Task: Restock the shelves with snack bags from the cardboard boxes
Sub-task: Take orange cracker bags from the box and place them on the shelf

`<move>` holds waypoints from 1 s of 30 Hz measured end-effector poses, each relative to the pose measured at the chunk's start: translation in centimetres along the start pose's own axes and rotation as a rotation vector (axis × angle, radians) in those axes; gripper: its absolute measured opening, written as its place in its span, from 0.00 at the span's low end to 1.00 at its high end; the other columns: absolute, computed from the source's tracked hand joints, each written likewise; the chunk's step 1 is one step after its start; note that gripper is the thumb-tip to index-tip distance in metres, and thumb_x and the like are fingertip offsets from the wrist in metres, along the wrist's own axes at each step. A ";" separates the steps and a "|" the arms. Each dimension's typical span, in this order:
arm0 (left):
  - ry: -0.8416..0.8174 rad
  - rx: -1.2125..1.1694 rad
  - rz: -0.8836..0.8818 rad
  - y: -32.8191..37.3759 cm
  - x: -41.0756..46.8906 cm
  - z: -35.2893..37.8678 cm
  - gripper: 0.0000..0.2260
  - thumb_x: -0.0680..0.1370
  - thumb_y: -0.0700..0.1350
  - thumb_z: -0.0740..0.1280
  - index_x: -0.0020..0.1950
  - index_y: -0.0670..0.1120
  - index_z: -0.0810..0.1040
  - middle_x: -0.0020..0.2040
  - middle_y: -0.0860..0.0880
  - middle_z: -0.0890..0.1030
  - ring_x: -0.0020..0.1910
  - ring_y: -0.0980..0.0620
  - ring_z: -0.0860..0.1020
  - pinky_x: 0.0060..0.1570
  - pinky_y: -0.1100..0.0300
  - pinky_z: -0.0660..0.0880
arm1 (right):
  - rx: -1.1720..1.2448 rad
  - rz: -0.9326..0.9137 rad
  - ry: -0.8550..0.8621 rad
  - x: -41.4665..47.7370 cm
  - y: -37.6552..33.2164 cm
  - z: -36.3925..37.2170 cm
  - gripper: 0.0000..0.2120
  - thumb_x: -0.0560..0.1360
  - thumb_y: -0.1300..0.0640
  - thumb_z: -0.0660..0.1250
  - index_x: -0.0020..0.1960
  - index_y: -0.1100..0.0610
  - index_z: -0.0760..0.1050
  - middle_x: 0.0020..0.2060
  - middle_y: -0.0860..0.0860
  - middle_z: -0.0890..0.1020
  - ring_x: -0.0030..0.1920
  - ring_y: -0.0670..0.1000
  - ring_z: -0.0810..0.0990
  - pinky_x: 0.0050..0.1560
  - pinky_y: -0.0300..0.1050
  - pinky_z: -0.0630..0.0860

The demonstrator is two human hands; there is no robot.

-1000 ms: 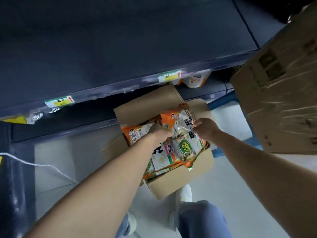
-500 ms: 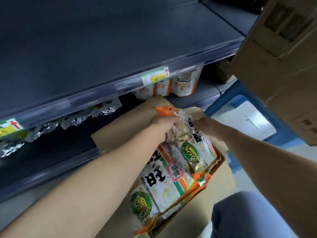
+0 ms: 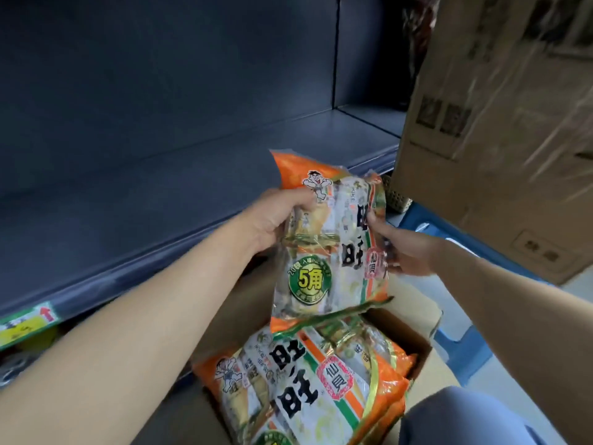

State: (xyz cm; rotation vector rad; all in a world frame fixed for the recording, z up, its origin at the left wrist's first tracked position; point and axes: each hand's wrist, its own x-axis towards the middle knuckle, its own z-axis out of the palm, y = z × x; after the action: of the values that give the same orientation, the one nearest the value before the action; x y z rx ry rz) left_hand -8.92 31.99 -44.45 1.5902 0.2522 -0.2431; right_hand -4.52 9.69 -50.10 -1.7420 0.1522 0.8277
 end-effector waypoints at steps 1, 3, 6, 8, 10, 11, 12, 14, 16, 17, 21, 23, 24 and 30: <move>0.019 -0.012 0.038 1.3 -0.1 -0.7 0.18 0.52 0.42 0.71 0.41 0.44 0.78 0.47 0.41 0.76 0.44 0.43 0.75 0.50 0.48 0.74 | 0.019 -0.038 -0.017 0.0 -1.1 0.0 0.21 0.69 0.34 0.62 0.47 0.52 0.72 0.42 0.49 0.76 0.43 0.49 0.73 0.53 0.44 0.67; 0.079 -0.028 0.140 3.6 -0.2 -2.3 0.17 0.56 0.40 0.69 0.44 0.43 0.79 0.44 0.40 0.79 0.42 0.44 0.78 0.48 0.52 0.77 | 0.038 -0.155 -0.061 0.2 -3.9 0.2 0.13 0.77 0.44 0.61 0.46 0.54 0.73 0.36 0.47 0.78 0.37 0.46 0.75 0.48 0.42 0.67; 0.272 -0.005 0.281 5.8 0.0 -4.7 0.20 0.52 0.45 0.72 0.43 0.47 0.82 0.45 0.44 0.84 0.46 0.42 0.82 0.54 0.48 0.77 | 0.081 -0.301 -0.092 1.1 -7.6 1.0 0.09 0.79 0.51 0.62 0.51 0.55 0.77 0.38 0.48 0.84 0.39 0.49 0.82 0.43 0.41 0.73; 0.396 0.036 0.352 7.0 0.1 -6.1 0.16 0.57 0.47 0.74 0.43 0.51 0.82 0.47 0.47 0.85 0.49 0.43 0.82 0.58 0.47 0.77 | 0.115 -0.408 -0.091 2.1 -10.2 1.7 0.09 0.78 0.53 0.64 0.53 0.56 0.78 0.42 0.50 0.86 0.40 0.49 0.85 0.40 0.43 0.79; 0.464 0.080 0.409 8.2 0.3 -7.3 0.12 0.68 0.48 0.75 0.50 0.53 0.78 0.50 0.50 0.84 0.50 0.49 0.82 0.59 0.48 0.76 | 0.172 -0.496 -0.022 3.4 -12.6 2.5 0.13 0.76 0.53 0.68 0.57 0.57 0.78 0.49 0.55 0.85 0.44 0.53 0.85 0.44 0.49 0.81; 0.503 0.095 0.439 8.6 0.5 -8.0 0.13 0.72 0.49 0.73 0.54 0.53 0.77 0.52 0.50 0.83 0.51 0.50 0.82 0.59 0.49 0.76 | 0.193 -0.537 0.015 3.8 -13.8 3.0 0.14 0.75 0.54 0.70 0.58 0.58 0.78 0.49 0.55 0.85 0.44 0.54 0.85 0.43 0.49 0.82; 0.557 0.108 0.468 9.1 0.8 -8.7 0.15 0.73 0.51 0.72 0.58 0.51 0.76 0.54 0.50 0.83 0.52 0.50 0.82 0.59 0.50 0.76 | 0.215 -0.576 0.039 4.2 -14.7 3.5 0.13 0.74 0.55 0.71 0.57 0.58 0.78 0.48 0.55 0.85 0.43 0.54 0.85 0.39 0.48 0.82; 0.676 0.143 0.489 9.7 1.2 -9.6 0.21 0.73 0.54 0.72 0.62 0.47 0.75 0.55 0.50 0.83 0.53 0.50 0.81 0.58 0.50 0.76 | 0.258 -0.632 0.051 4.8 -16.0 4.4 0.12 0.73 0.57 0.72 0.55 0.59 0.77 0.46 0.55 0.85 0.40 0.53 0.85 0.37 0.48 0.83; 0.741 0.183 0.447 9.9 1.5 -10.0 0.20 0.74 0.56 0.70 0.61 0.46 0.76 0.55 0.50 0.82 0.54 0.50 0.80 0.57 0.53 0.74 | 0.288 -0.659 0.048 5.6 -16.8 4.8 0.12 0.72 0.59 0.73 0.54 0.60 0.77 0.47 0.56 0.85 0.43 0.55 0.85 0.45 0.55 0.83; 0.755 0.203 0.409 9.7 1.7 -10.3 0.18 0.76 0.55 0.68 0.60 0.45 0.76 0.55 0.50 0.82 0.55 0.50 0.79 0.57 0.55 0.72 | 0.276 -0.675 0.061 6.1 -17.0 4.9 0.12 0.71 0.59 0.74 0.53 0.59 0.77 0.48 0.56 0.85 0.46 0.57 0.85 0.49 0.58 0.81; 0.793 0.222 0.294 9.2 2.4 -11.9 0.17 0.77 0.55 0.66 0.60 0.46 0.74 0.57 0.51 0.79 0.57 0.50 0.75 0.61 0.50 0.70 | 0.165 -0.681 0.121 8.5 -18.4 5.7 0.08 0.69 0.56 0.76 0.43 0.52 0.77 0.47 0.54 0.84 0.47 0.57 0.84 0.51 0.59 0.81; 0.814 0.219 0.277 9.2 2.8 -13.1 0.18 0.77 0.56 0.66 0.62 0.46 0.73 0.59 0.51 0.77 0.58 0.50 0.74 0.61 0.49 0.71 | 0.119 -0.677 0.159 9.9 -19.0 6.6 0.12 0.63 0.48 0.78 0.41 0.50 0.78 0.51 0.55 0.82 0.46 0.57 0.84 0.48 0.57 0.82; 0.822 0.217 0.268 9.3 2.9 -13.6 0.19 0.77 0.56 0.65 0.63 0.46 0.72 0.60 0.51 0.77 0.58 0.49 0.74 0.59 0.50 0.73 | 0.114 -0.677 0.163 10.5 -19.3 7.2 0.13 0.61 0.46 0.78 0.41 0.49 0.79 0.52 0.55 0.82 0.46 0.57 0.84 0.48 0.56 0.82; 0.830 0.184 0.258 9.2 4.1 -17.5 0.17 0.79 0.53 0.64 0.63 0.44 0.72 0.60 0.48 0.78 0.57 0.49 0.77 0.53 0.52 0.77 | 0.080 -0.725 0.186 12.0 -21.6 10.9 0.04 0.74 0.57 0.71 0.44 0.52 0.76 0.47 0.51 0.83 0.47 0.53 0.84 0.53 0.53 0.80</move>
State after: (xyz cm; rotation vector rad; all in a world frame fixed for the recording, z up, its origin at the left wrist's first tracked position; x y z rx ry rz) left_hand -2.20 49.26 -36.39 1.8184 0.6669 0.6285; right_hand 10.20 30.47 -41.26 -1.6245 -0.3079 0.1283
